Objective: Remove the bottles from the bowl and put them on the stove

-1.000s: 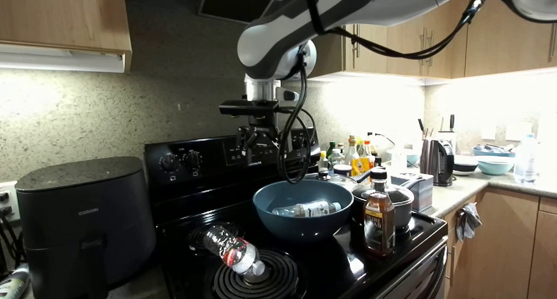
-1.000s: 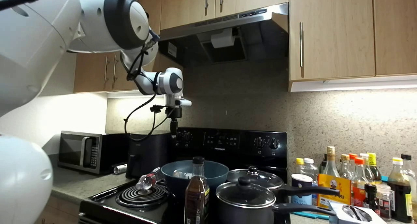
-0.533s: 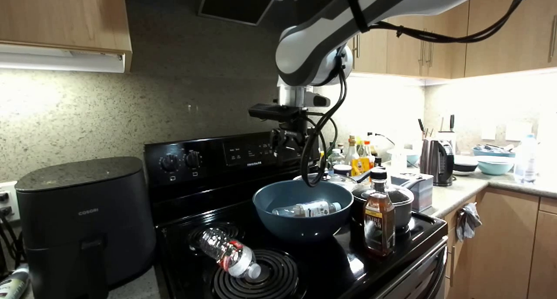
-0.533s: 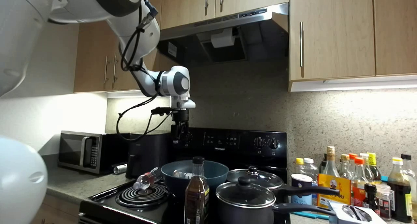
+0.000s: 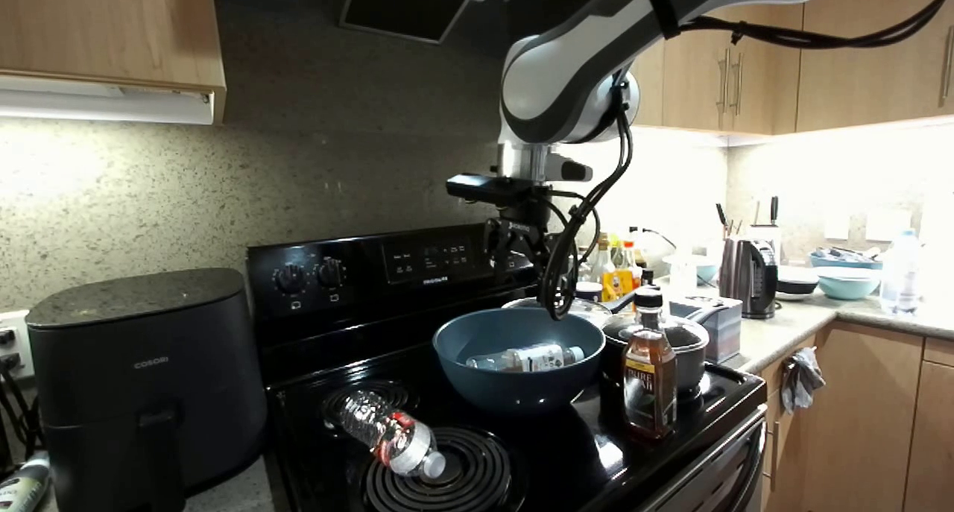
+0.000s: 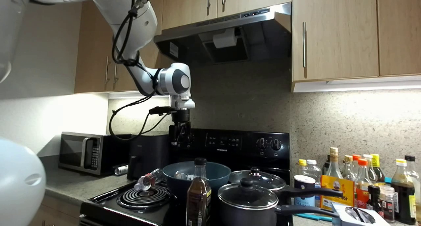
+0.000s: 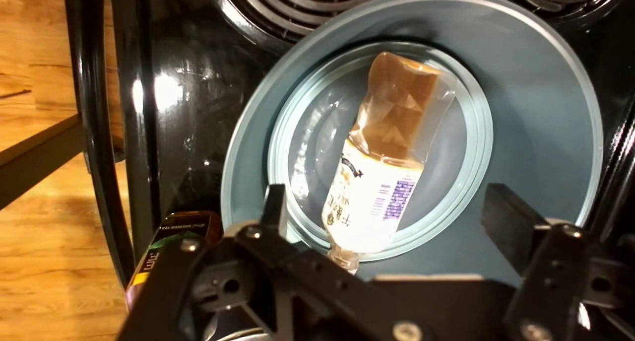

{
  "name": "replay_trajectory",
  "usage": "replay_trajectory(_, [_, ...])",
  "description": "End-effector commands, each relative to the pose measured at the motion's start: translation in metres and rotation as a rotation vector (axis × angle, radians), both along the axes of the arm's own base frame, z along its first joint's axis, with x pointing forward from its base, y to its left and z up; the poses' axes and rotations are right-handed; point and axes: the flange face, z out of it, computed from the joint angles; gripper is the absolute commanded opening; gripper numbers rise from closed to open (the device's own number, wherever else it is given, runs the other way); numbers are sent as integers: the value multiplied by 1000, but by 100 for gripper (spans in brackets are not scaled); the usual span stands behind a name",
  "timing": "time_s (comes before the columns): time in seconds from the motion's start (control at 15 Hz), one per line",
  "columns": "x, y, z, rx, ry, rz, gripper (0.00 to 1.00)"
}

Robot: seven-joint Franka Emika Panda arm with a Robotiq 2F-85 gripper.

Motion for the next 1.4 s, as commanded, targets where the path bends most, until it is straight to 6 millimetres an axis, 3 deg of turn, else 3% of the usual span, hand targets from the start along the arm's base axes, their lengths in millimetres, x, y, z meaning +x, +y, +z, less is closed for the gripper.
replay_trajectory(0.0, [9, 1, -13, 1, 25, -9, 100])
replay_trajectory(0.73, [42, -16, -91, -23, 165, -118, 100])
replay_trajectory(1.33, [65, -16, -118, -35, 257, -130, 100])
